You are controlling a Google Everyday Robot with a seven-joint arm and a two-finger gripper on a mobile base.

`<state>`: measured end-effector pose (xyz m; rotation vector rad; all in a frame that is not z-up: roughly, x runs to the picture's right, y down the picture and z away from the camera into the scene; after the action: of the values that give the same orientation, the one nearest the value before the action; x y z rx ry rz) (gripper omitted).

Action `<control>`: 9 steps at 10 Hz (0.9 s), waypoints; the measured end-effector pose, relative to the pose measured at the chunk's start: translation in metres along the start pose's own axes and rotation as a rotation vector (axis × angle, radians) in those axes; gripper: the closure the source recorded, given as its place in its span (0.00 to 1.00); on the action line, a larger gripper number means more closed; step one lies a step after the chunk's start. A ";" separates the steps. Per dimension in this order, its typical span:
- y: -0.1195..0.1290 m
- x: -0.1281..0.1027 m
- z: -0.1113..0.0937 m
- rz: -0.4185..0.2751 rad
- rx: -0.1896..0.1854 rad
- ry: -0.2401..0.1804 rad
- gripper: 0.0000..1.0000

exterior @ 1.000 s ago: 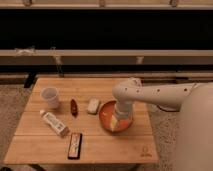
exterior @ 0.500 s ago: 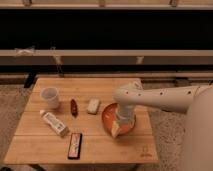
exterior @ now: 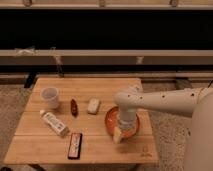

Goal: Push the ceramic bowl across the table

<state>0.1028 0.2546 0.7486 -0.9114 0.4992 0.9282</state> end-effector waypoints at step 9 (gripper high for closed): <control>0.020 0.045 -0.002 -0.074 -0.169 0.141 0.28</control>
<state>0.1098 0.2791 0.7068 -1.1470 0.5088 0.8514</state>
